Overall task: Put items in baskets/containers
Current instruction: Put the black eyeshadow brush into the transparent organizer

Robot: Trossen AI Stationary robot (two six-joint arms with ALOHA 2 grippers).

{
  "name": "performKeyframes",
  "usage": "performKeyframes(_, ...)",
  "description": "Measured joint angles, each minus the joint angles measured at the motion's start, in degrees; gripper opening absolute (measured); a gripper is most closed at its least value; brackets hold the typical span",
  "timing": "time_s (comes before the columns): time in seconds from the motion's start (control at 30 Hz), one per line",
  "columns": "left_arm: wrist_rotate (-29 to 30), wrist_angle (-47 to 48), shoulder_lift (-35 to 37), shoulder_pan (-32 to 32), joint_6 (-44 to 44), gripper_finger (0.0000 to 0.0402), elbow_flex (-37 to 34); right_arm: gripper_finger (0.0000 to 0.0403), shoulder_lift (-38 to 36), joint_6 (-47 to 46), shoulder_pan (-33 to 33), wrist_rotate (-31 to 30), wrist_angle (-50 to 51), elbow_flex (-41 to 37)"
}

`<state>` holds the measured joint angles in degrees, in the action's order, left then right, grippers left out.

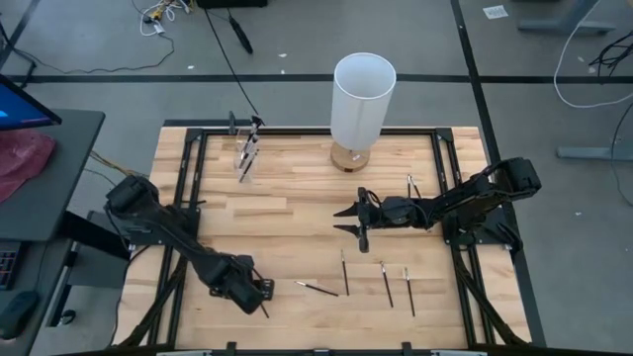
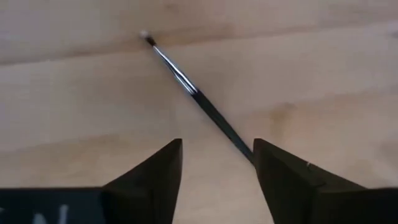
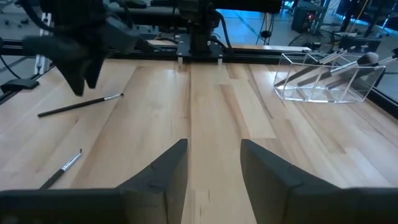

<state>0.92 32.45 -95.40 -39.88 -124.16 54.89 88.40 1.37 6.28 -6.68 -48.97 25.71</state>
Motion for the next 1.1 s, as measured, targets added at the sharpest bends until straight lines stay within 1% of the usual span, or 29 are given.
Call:
performKeyframes(0.13, 0.1, 0.0, -3.6, 0.0, -0.2, 0.0167, 0.0, 0.0148, 0.0, 0.0, 0.0, 0.0, 0.2, 0.0)
performKeyframes(0.27, 0.4, 0.1, -5.8, 0.0, 0.2, 0.0133, 0.3, 0.0148, 0.0, 0.0, 0.0, 0.0, 0.2, 0.0)
performKeyframes(0.37, 1.8, 0.8, -6.2, 0.0, 0.8, 0.0095, 0.3, 0.0148, 0.0, 0.2, 0.0, 0.0, 0.2, 0.0)
performKeyframes(0.47, 4.4, 1.4, -6.3, -0.2, 3.9, 0.0047, 0.2, 0.0148, 0.0, 0.7, 0.0, 0.0, 0.2, 0.0)
performKeyframes(0.53, 6.8, 1.3, -6.4, -0.2, 7.4, 0.0018, 0.2, 0.0148, 0.0, 0.7, -0.1, 0.0, 0.2, 0.0)
performKeyframes(0.57, 9.0, 1.0, -6.4, -0.3, 8.9, 0.0012, 0.2, 0.0148, 0.0, 0.7, -0.2, 0.0, 0.2, 0.0)
performKeyframes(0.7, 19.7, -0.1, -6.7, 0.2, 14.4, 0.0013, 0.1, 0.0148, 0.0, 0.7, -0.3, 0.0, 0.2, 0.0)
performKeyframes(0.8, 26.9, -1.4, -7.1, 2.1, 21.0, 0.0003, -0.1, 0.0148, 0.0, 0.7, -0.3, 0.0, 0.2, 0.0)
performKeyframes(0.87, 28.6, -2.0, -7.6, 4.4, 25.6, 0.0002, -0.1, 0.0148, 0.0, 0.7, -0.3, 0.0, 0.2, 0.0)
performKeyframes(0.93, 28.0, -2.1, -7.9, 7.2, 32.2, 0.0001, -0.1, 0.0148, 0.0, 0.7, -0.3, 0.0, 0.2, 0.0)
performKeyframes(1.1, 26.8, -5.2, -8.8, 13.4, 51.7, 0.0001, 0.1, 0.0148, 0.0, 0.6, -0.3, 0.0, 0.2, 0.0)
